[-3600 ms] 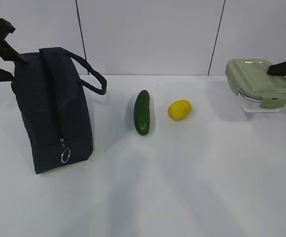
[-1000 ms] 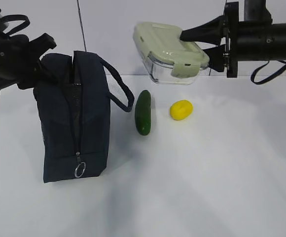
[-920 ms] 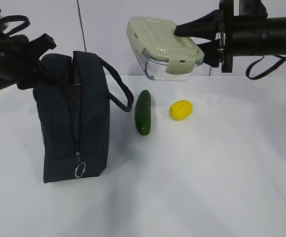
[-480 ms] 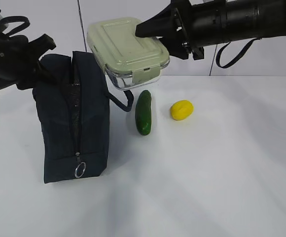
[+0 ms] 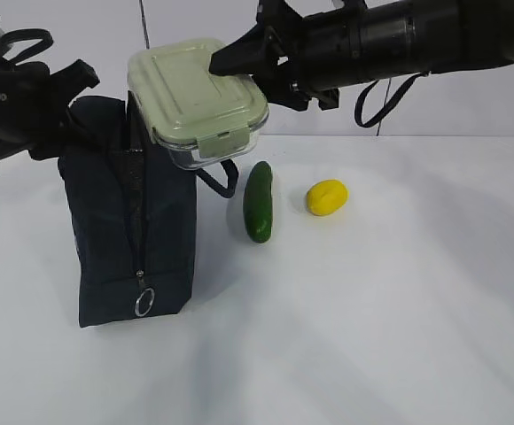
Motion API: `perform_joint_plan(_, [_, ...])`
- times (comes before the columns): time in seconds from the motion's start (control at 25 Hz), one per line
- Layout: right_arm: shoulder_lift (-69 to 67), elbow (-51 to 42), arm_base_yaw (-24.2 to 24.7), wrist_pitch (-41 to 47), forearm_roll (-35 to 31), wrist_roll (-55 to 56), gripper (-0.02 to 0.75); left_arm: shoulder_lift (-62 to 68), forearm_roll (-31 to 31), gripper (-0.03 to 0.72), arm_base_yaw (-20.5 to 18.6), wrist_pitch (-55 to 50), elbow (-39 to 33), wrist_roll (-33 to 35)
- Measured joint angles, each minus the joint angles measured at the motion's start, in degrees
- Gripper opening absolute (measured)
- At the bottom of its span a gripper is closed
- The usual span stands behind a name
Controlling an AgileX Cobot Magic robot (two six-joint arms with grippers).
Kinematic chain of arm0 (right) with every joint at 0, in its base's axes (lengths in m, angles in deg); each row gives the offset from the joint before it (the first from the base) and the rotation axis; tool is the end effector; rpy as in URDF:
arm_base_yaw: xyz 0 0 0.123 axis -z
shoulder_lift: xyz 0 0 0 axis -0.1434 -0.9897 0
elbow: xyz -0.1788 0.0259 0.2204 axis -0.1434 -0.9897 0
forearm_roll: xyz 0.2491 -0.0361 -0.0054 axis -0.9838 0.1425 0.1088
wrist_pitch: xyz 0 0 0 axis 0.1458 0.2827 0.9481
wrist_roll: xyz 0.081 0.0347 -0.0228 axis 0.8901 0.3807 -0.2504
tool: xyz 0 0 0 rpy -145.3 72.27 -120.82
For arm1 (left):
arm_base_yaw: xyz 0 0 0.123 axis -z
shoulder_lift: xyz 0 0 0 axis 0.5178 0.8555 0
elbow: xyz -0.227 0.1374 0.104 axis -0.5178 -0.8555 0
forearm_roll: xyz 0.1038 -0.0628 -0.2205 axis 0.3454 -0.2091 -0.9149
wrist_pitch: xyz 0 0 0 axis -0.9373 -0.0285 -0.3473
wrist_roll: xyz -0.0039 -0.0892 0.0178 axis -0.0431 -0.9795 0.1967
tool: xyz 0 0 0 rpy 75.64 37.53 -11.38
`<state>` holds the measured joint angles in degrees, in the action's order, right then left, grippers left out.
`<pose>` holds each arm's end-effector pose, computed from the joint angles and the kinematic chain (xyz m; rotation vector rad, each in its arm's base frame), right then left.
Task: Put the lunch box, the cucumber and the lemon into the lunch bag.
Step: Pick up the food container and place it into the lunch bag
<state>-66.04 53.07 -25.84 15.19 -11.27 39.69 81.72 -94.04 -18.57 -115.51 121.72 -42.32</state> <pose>0.3881 0.1927 0.2886 -0.2965 2.1169 1.3516 0.3445 -0.1005 0.2440 -0.5477 2.4549 -0.7332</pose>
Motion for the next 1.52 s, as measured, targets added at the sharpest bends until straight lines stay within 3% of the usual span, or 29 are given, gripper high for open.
perform_joint_plan(0.76, [-2.4, 2.0, -8.0, -12.5, 0.1, -3.0, 0.412, 0.0, 0.6, 0.003, 0.2, 1.3, 0.0, -1.3])
perform_joint_plan(1.24, [-4.5, 4.5, -8.2, -14.8, 8.6, -2.9, 0.412, -1.0, 0.2, 0.003, 0.3, 1.3, 0.0, -1.7])
perform_joint_plan(1.52, [-6.2, 4.5, -8.2, -15.5, 11.2, -2.8, 0.412, -1.8, -0.4, 0.003, 3.5, 1.8, 0.0, -1.9])
